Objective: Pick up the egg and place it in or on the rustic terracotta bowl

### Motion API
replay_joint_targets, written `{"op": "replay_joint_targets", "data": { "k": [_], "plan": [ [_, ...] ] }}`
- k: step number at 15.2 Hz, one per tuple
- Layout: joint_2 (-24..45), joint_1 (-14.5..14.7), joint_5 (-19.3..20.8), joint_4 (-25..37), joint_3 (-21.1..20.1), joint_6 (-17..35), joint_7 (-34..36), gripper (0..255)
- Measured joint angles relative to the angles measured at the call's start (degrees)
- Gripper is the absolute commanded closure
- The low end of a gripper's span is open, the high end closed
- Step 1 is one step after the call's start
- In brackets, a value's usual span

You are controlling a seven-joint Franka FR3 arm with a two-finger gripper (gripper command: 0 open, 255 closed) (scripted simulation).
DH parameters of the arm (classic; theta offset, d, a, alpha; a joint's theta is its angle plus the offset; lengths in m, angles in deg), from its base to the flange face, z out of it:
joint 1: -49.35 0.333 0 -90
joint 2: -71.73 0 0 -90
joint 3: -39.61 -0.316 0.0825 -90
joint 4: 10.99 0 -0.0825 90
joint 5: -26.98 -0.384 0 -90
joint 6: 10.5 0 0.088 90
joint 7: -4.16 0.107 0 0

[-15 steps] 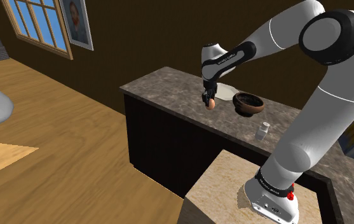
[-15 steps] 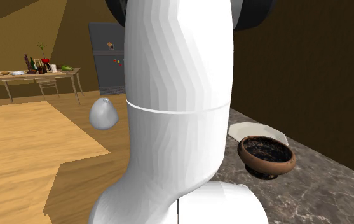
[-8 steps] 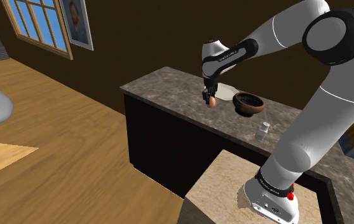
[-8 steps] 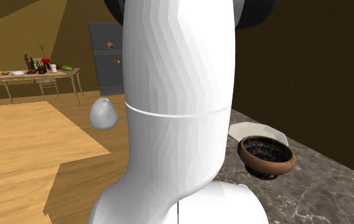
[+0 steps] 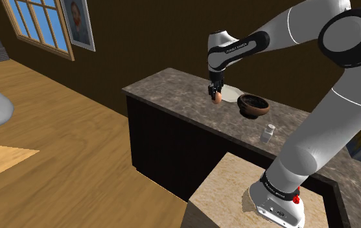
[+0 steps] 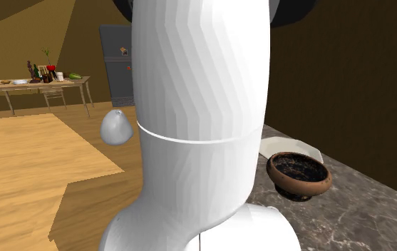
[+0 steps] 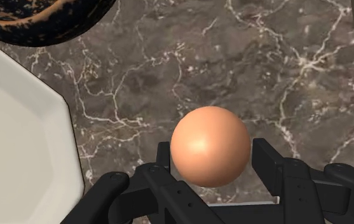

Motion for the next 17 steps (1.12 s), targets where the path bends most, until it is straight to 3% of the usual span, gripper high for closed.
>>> {"op": "replay_joint_targets", "data": {
  "k": [17],
  "plan": [
    [-4.0,0.3,-0.8,8.7,-0.4,-12.5,-2.5,255]
  ]
}}
